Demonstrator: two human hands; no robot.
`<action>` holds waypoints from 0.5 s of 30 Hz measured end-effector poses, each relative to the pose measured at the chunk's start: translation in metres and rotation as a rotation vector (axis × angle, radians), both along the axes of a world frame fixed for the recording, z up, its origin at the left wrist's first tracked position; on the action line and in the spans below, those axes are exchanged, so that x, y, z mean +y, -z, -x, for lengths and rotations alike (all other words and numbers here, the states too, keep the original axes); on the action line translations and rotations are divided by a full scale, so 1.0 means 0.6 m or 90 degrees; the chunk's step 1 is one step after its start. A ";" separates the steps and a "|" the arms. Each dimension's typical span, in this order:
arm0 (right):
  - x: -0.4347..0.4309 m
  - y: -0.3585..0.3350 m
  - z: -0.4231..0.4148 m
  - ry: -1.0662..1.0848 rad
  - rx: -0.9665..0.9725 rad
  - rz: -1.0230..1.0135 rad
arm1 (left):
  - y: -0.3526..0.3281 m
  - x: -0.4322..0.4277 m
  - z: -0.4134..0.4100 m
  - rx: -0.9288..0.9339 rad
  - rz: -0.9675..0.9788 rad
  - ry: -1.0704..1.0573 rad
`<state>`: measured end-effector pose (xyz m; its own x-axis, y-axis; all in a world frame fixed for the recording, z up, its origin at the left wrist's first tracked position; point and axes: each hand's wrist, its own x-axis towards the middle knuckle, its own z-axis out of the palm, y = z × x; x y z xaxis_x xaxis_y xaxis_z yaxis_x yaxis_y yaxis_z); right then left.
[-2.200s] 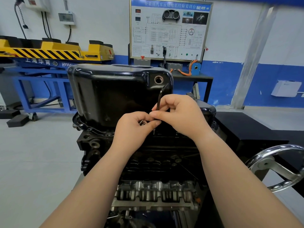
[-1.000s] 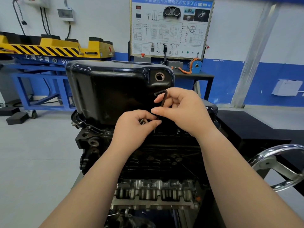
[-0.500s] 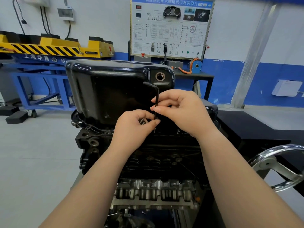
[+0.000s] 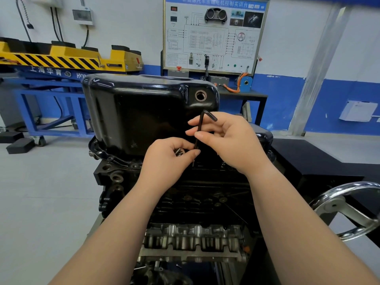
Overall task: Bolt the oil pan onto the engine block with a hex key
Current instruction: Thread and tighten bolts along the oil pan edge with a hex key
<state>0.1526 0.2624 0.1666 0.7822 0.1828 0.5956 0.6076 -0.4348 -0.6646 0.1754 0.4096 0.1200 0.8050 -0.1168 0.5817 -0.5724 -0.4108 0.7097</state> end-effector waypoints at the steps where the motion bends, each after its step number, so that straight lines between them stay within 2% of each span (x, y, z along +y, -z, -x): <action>1: 0.000 0.001 -0.002 0.008 -0.001 -0.004 | 0.000 0.000 0.000 0.002 0.000 0.000; 10: 0.008 0.005 -0.002 0.058 -0.033 -0.026 | 0.001 0.001 -0.002 0.005 0.005 -0.002; 15: 0.003 0.002 0.003 0.005 -0.010 0.005 | 0.002 0.001 -0.003 0.006 0.005 -0.005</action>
<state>0.1505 0.2639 0.1654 0.7744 0.1805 0.6064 0.6141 -0.4448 -0.6519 0.1772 0.4102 0.1188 0.8113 -0.1062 0.5749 -0.5627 -0.4089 0.7185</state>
